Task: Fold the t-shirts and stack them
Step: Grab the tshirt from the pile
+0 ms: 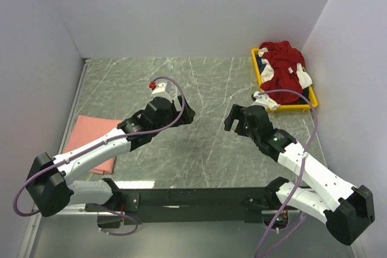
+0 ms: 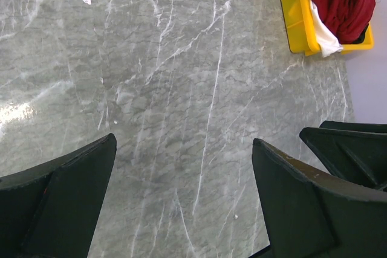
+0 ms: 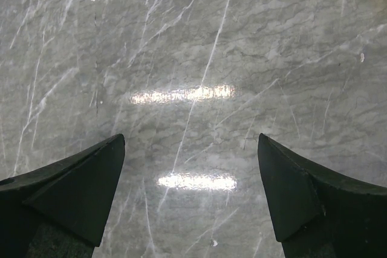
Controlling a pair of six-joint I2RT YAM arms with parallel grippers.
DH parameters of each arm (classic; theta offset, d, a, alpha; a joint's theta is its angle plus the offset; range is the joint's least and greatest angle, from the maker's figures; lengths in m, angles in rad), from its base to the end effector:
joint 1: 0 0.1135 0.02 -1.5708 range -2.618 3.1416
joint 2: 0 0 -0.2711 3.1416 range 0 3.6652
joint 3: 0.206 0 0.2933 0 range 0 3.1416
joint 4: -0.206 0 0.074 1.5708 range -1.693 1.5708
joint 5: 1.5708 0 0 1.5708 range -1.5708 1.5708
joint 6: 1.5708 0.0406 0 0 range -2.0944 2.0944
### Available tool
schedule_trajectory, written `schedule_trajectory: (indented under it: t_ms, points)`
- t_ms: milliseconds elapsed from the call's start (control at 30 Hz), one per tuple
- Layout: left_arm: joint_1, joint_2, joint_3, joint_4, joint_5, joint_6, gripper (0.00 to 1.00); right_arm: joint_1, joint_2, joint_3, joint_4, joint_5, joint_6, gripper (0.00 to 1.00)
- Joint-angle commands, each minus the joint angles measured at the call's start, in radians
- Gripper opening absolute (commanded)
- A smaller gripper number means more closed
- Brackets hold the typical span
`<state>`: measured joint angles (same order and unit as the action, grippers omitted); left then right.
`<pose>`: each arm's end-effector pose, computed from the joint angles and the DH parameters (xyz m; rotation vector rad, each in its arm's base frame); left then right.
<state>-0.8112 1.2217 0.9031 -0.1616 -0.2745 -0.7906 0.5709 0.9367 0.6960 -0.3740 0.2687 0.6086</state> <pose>0.2277 -0.2237 0.2831 -0.1545 2.1037 -0.7135 0.2119 0.1233 0.2565 0.1938 2.1772 0.3834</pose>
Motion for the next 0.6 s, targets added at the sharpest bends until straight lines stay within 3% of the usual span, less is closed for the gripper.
schedule_trajectory:
  t_ms: [0,400,567]
  points:
    - [0.003,-0.016,0.01,0.025,0.006,-0.009,0.99,-0.005,-0.004,0.019,0.035,0.012,-0.009,0.96]
    - [0.003,-0.014,0.071,-0.082,0.075,-0.004,1.0,-0.006,0.066,0.08,0.027,-0.034,-0.016,0.95]
    - [0.003,-0.016,0.149,-0.199,0.109,-0.016,0.99,-0.049,0.246,0.296,-0.029,0.006,-0.049,0.95]
